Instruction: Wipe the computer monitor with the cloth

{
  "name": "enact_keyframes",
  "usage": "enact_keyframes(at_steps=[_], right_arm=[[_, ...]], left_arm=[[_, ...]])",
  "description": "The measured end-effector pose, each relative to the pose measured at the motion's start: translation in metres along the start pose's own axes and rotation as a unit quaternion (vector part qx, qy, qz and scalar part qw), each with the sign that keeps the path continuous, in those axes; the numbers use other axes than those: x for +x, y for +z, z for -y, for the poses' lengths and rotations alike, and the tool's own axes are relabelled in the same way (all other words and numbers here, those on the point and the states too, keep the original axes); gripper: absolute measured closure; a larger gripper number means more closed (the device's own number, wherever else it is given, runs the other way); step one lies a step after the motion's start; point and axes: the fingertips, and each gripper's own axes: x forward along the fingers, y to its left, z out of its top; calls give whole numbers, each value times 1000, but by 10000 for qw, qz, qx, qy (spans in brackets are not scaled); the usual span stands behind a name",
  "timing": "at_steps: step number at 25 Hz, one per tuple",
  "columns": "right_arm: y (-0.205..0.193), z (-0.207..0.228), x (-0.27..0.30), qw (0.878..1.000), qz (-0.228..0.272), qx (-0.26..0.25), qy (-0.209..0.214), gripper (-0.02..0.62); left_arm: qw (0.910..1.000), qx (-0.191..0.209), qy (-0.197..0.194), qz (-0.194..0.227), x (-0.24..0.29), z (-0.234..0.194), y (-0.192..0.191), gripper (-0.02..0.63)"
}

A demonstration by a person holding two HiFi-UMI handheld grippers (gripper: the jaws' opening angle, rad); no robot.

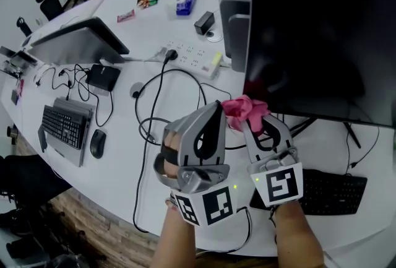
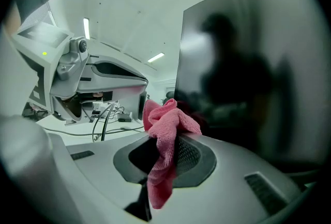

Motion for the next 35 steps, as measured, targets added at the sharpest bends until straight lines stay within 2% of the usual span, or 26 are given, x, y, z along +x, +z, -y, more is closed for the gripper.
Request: enact_keyframes(at_steps=[15,28,35], right_arm=[[63,9,0,9991,262,-316,-89,532],[139,28,-12,9960,568,-658,-204,532],[179,35,-12,9927,786,-881,-264,532]], left_arm=[[9993,31,242,279,4,-49,29,603],[9958,130,573,698,4,-93,81,603],[9927,15,738,955,6,-113,105,603]])
